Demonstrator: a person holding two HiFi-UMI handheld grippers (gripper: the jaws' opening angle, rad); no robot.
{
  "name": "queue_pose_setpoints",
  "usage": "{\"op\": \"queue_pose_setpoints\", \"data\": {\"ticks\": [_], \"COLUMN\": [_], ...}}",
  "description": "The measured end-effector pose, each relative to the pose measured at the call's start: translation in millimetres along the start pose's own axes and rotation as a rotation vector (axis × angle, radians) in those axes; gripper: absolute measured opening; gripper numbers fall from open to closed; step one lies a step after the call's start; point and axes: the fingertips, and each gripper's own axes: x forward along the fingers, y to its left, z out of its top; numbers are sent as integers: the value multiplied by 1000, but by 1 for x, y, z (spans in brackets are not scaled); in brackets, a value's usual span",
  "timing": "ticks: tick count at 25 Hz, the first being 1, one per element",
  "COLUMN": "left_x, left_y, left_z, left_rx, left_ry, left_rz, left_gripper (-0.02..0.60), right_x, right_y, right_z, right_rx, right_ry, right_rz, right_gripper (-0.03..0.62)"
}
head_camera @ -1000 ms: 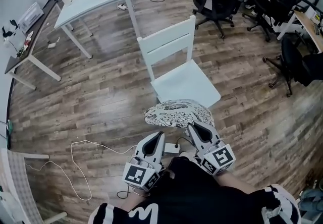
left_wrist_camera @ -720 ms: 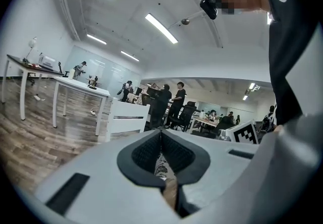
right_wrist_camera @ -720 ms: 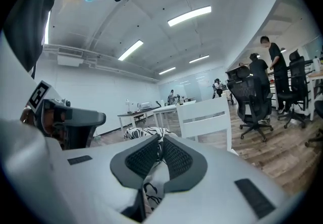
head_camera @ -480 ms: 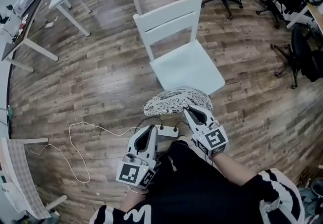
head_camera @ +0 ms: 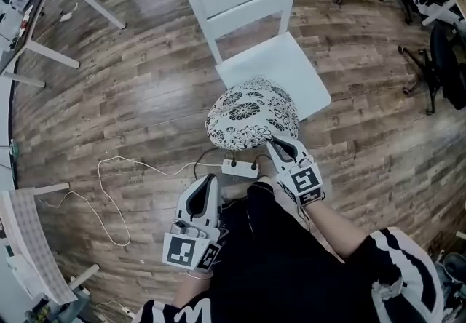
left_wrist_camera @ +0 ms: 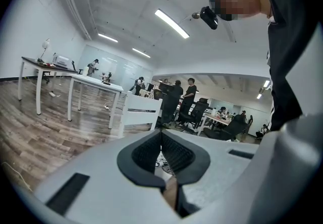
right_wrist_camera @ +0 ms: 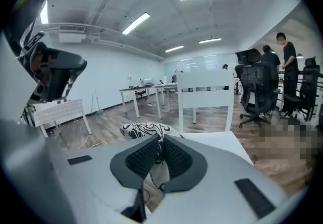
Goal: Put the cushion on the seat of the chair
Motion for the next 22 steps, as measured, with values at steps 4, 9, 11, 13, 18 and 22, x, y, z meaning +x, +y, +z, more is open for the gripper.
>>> {"op": "queue_pose_setpoints", "data": {"ticks": [4, 9, 11, 13, 18, 22], "left_x": [-7, -9, -9, -9, -2, -1], "left_y": [10, 14, 15, 14, 10, 13], "left_z": [-10, -20, -23, -27, -33, -46], "left_rx": [-15, -33, -37, -23, 8, 16], "left_ry": [18, 28, 31, 40, 39, 66], "left_rz": [26, 45, 48, 48, 24, 32], "left_gripper": [6, 6, 6, 6, 6, 6], "right_x": [15, 28, 32, 36, 49, 57], "right_y": [-15, -36, -44, -51, -67, -76], "right_z": [-20, -42, -53, -64, -93, -114], "right_rx": [-9, -29, -33, -46, -65, -58], "right_ry": [46, 92, 113, 137, 187, 220], "right_rz": [-35, -74, -86, -94, -110, -126], "right_gripper": [40, 40, 40, 40, 40, 40]}}
